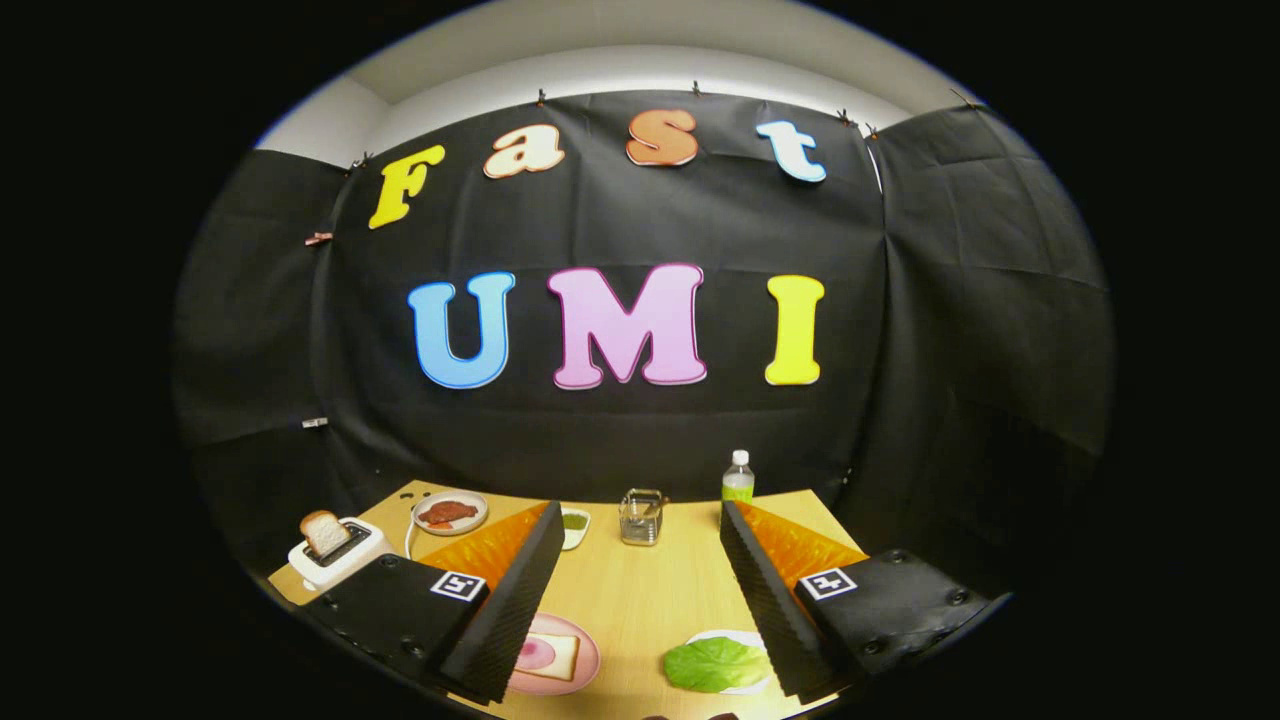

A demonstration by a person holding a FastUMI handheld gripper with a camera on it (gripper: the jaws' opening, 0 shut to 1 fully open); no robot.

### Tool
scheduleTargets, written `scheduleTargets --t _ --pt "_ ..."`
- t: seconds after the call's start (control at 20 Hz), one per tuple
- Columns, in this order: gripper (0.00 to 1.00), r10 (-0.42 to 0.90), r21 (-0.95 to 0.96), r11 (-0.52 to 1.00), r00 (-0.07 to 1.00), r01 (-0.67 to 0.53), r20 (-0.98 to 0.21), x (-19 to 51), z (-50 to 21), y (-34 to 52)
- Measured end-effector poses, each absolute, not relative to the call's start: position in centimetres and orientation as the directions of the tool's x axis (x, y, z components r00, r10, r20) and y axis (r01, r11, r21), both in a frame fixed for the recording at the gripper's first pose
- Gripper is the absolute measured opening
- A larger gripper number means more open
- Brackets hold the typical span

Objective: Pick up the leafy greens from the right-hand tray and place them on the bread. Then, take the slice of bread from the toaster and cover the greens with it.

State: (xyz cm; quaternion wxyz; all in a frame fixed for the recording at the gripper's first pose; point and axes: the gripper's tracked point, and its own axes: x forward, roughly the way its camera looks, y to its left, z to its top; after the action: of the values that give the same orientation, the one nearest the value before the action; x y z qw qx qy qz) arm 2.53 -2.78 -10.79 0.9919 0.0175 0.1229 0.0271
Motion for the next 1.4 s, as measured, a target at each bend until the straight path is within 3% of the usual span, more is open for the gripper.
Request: scheduleTargets --t 0.3,0.9,1.4 --pt "0.98 0.079 -0.082 0.990 0.931 -0.116 -0.357 2.5 -17.3 -4.8" --pt "0.98 0.146 -0.040 0.971 0.724 -0.234 -0.674 1.3 -34.2 -8.5" --pt "0.98 0.156 -0.002 0.964 0.572 -0.266 -0.805 -0.1 -42.9 -11.0"
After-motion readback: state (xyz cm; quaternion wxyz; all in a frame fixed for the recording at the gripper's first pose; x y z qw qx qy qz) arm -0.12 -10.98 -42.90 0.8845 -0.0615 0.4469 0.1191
